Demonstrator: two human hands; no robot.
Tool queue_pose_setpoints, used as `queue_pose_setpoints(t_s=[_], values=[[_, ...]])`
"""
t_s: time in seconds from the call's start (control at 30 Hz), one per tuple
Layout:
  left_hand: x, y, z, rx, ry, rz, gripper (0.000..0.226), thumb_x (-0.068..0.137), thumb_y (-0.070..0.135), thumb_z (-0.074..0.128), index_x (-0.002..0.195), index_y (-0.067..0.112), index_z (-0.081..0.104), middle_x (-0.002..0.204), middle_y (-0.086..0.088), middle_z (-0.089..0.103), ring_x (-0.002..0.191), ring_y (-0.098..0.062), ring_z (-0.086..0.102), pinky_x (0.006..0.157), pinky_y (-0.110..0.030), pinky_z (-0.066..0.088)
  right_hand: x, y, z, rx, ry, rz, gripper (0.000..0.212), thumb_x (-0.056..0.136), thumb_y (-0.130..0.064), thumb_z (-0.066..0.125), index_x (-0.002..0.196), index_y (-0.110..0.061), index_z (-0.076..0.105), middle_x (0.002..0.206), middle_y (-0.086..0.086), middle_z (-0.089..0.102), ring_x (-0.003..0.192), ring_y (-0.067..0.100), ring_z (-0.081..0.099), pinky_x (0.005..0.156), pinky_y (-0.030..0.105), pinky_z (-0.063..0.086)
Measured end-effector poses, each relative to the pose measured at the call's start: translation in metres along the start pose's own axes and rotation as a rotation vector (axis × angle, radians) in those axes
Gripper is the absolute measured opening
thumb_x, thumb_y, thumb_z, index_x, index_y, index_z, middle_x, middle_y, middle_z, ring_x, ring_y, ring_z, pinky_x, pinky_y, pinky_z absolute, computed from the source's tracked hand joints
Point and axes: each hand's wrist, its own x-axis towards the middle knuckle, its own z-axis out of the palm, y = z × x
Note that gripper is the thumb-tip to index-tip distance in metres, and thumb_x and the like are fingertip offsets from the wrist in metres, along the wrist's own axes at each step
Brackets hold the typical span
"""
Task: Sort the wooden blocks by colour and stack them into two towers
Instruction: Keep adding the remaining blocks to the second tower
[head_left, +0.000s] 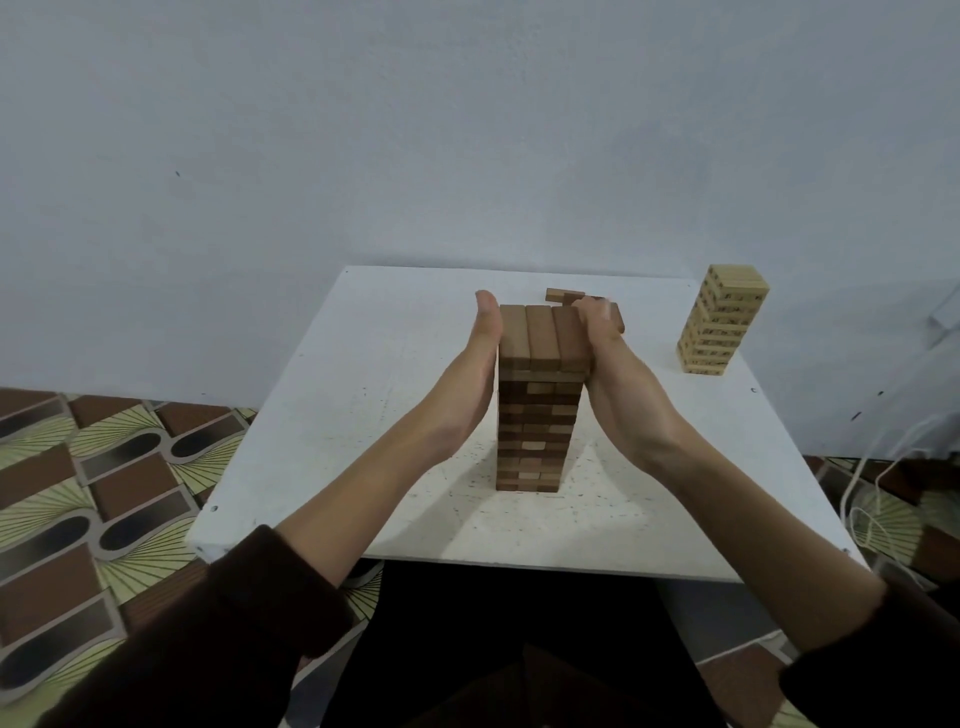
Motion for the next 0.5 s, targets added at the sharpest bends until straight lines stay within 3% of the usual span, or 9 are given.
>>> queue_pose_setpoints(t_s=[0.03,0.07,0.17,0.33,0.5], values=[[-0.001,-0.001,-0.003,0.026,-0.012,0.015,0.112,0.071,0.089,0.027,0.149,0.012,0.006,0.159,-0.001,0.001,0.146,-0.015,0.003,0.118,-0.030,0.010,-0.002,-0.001,-0.004,-0.047,-0.009,-0.014,0.088,0.073,-0.085,0.041,0.139,-0.027,0.033,0.149,-0.004,0.033,0.143,0.017,0.021,0.117,0.050,0.015],[-0.003,-0.002,-0.008,0.107,-0.028,0.030,0.124,0.058,0.094,0.040,0.151,0.021,0.002,0.160,0.006,0.000,0.146,-0.008,0.003,0.118,-0.031,0.012,-0.003,-0.004,-0.008,-0.073,-0.002,-0.026,0.091,0.073,-0.078,0.051,0.144,-0.026,0.026,0.152,-0.003,0.028,0.143,0.014,0.021,0.117,0.048,0.016],[-0.004,0.000,-0.022,0.191,-0.005,0.059,0.121,0.055,0.068,0.073,0.148,0.035,0.003,0.155,0.017,0.016,0.140,0.004,0.016,0.117,-0.029,0.019,-0.002,-0.009,-0.024,-0.128,-0.068,-0.068,0.104,0.059,-0.052,0.072,0.145,-0.035,0.015,0.153,-0.011,0.026,0.140,0.003,0.022,0.115,0.035,0.018],[0.008,-0.003,-0.032,0.223,-0.066,0.091,0.118,0.056,0.041,0.080,0.147,0.032,0.006,0.144,0.008,0.039,0.135,-0.002,0.034,0.117,-0.035,0.025,0.005,-0.014,-0.030,-0.300,-0.126,-0.076,0.107,0.060,-0.034,0.081,0.144,-0.035,0.014,0.144,-0.009,0.039,0.136,0.005,0.032,0.117,0.039,0.019],[0.015,-0.005,-0.028,0.254,-0.054,0.096,0.110,0.068,0.020,0.082,0.148,0.030,0.006,0.129,0.013,0.046,0.123,0.005,0.043,0.113,-0.029,0.031,0.010,-0.014,-0.029,-0.313,-0.103,-0.076,0.104,0.061,-0.029,0.078,0.143,-0.033,0.016,0.135,-0.008,0.046,0.131,0.010,0.039,0.117,0.045,0.021]])
